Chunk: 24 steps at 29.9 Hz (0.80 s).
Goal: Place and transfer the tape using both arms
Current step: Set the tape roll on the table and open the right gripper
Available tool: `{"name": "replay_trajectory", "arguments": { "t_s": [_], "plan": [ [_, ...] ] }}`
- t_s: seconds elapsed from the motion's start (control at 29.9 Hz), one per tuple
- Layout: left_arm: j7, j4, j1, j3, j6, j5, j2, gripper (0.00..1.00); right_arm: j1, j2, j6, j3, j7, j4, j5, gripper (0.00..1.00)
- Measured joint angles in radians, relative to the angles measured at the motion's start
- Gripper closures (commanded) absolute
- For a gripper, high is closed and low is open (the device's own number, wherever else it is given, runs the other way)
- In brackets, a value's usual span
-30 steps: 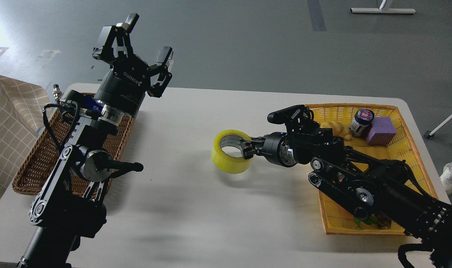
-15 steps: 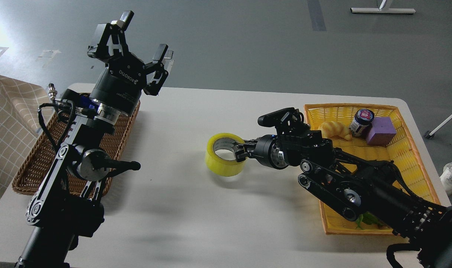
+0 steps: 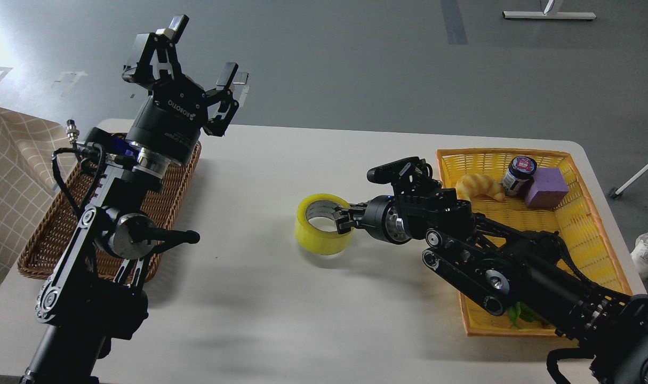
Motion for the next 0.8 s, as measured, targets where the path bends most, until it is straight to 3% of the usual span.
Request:
{"name": "replay_trajectory", "arguments": {
  "t_s": [0.13, 0.17, 0.2, 0.27, 0.33, 0.37, 0.47, 0.8],
  "plan": [
    [0.000, 0.000, 0.000, -0.006, 0.000, 0.000, -0.005, 0.02, 0.000, 0.006, 0.000, 0.000, -0.001, -0.004, 0.000, 0.92],
    [0.000, 0.000, 0.000, -0.007, 0.000, 0.000, -0.006, 0.02, 0.000, 0.007, 0.000, 0.000, -0.001, -0.005, 0.000, 0.85],
    [0.000, 0.000, 0.000, -0.009, 0.000, 0.000, -0.006, 0.02, 0.000, 0.007, 0.000, 0.001, -0.001, -0.005, 0.000, 0.62],
    [0.000, 0.000, 0.000, -0.010, 0.000, 0.000, -0.006, 0.02, 0.000, 0.007, 0.000, 0.002, -0.003, -0.007, 0.001, 0.39],
    [0.000, 0.000, 0.000, -0.010, 0.000, 0.000, -0.006, 0.02, -0.001, 0.007, 0.000, 0.004, -0.012, -0.014, 0.002, 0.27],
    [0.000, 0.000, 0.000, -0.010, 0.000, 0.000, -0.006, 0.02, -0.003, 0.007, 0.000, 0.005, -0.020, -0.019, 0.002, 0.17],
    [-0.001, 0.000, 0.002, -0.011, 0.000, 0.000, -0.009, 0.02, -0.004, 0.007, -0.024, 0.007, -0.040, -0.034, 0.004, 0.08],
    [-0.001, 0.000, 0.008, -0.018, -0.006, 0.000, -0.003, 0.02, 0.036, 0.007, -0.167, 0.124, -0.049, -0.076, 0.017, 0.04]
  ]
}}
